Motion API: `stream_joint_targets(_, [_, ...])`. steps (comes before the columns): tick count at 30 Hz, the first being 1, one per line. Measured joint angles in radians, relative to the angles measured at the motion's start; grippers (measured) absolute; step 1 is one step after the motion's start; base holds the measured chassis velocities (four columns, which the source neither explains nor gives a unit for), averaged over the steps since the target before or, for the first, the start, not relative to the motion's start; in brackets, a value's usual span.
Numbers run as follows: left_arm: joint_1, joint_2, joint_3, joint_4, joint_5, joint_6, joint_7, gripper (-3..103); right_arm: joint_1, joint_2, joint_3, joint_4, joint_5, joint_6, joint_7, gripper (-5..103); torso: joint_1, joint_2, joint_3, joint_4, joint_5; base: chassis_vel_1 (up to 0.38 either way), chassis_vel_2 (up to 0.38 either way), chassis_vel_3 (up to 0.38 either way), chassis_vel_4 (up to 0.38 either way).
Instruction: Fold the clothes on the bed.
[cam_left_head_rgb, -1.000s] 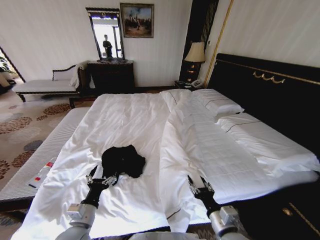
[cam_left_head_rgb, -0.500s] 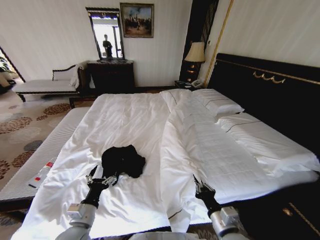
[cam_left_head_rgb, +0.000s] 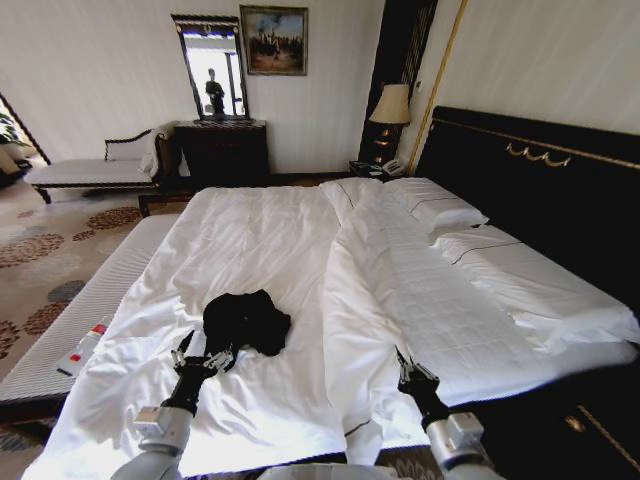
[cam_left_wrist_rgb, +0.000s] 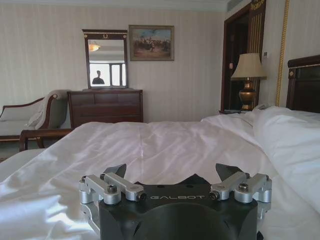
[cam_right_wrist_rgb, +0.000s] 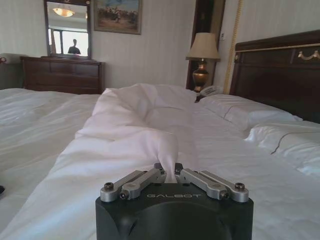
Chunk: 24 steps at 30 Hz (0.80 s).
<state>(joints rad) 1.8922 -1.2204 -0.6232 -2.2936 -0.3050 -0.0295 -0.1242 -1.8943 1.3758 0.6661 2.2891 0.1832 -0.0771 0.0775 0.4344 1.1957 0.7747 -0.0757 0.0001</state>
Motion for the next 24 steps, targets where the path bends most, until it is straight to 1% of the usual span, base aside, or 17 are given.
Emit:
stream_joint_targets(3, [0.002, -0.002, -0.002, 0.0, -0.001, 0.0, 0.0, 100, 0.059, 0.032, 0.107, -0.043, 0.013, 0.002, 0.016, 1, 0.0, 0.0, 0.0, 0.0, 0.0, 0.0, 0.0, 0.0, 0.0])
stream_joint_targets(4, [0.002, -0.002, -0.002, 0.0, -0.001, 0.0, 0.0, 100, 0.059, 0.032, 0.107, -0.043, 0.013, 0.002, 0.016, 1, 0.0, 0.0, 0.0, 0.0, 0.0, 0.0, 0.0, 0.0, 0.0])
stream_joint_targets(7, [0.0, -0.001, -0.003, 0.001, -0.001, 0.0, -0.001, 100, 0.08, 0.046, 0.174, -0.075, 0.023, 0.009, 0.024, 1, 0.0, 0.0, 0.0, -0.0002, -0.0001, 0.0, 0.0, 0.0, 0.0])
stream_joint_targets(11, [-0.002, 0.001, -0.004, 0.001, -0.004, 0.002, -0.004, 100, 0.084, 0.048, 0.202, -0.091, 0.034, 0.012, 0.028, 1, 0.0, 0.0, 0.0, -0.0003, 0.0, 0.0, 0.0, 0.0, 0.0])
stream_joint_targets(13, [-0.003, 0.002, -0.005, 0.001, -0.004, 0.003, -0.004, 100, 0.103, 0.049, 0.256, -0.124, 0.056, 0.016, 0.038, 1, 0.0, 0.0, 0.0, -0.0001, -0.0001, 0.0, 0.0, 0.0, 0.0])
stream_joint_targets(14, [-0.003, 0.002, -0.005, 0.001, -0.004, 0.003, -0.004, 100, 0.103, 0.049, 0.256, -0.124, 0.056, 0.016, 0.038, 1, 0.0, 0.0, 0.0, -0.0001, -0.0001, 0.0, 0.0, 0.0, 0.0])
stream_joint_targets(18, [-0.001, 0.0, -0.006, 0.001, -0.004, 0.002, -0.005, 100, 0.121, 0.044, 0.327, -0.172, 0.069, 0.029, 0.043, 1, 0.0, 0.0, 0.0, -0.0001, 0.0, 0.0, 0.0, 0.0, 0.0])
stream_joint_targets(19, [-0.001, 0.0, -0.006, 0.001, -0.004, 0.002, -0.005, 100, 0.121, 0.044, 0.327, -0.172, 0.069, 0.029, 0.043, 1, 0.0, 0.0, 0.0, -0.0001, 0.0, 0.0, 0.0, 0.0, 0.0])
stream_joint_targets(22, [0.0, -0.001, -0.007, 0.002, -0.004, 0.001, -0.004, 100, 0.136, 0.042, 0.376, -0.214, 0.069, 0.04, 0.047, 1, 0.0, 0.0, 0.0, -0.0001, 0.0001, 0.0, 0.0, 0.0, 0.0])
stream_joint_targets(23, [0.0, 0.0, -0.007, 0.003, -0.004, 0.001, -0.004, 100, 0.15, 0.038, 0.415, -0.246, 0.073, 0.048, 0.05, 1, 0.0, 0.0, 0.0, 0.0, 0.0001, 0.0, 0.0, 0.0, 0.0])
stream_joint_targets(24, [-0.001, 0.0, -0.007, 0.003, -0.004, 0.001, -0.004, 100, 0.154, 0.037, 0.433, -0.259, 0.076, 0.052, 0.051, 1, 0.0, 0.0, 0.0, 0.0, 0.0, 0.0, 0.0, 0.0, 0.0])
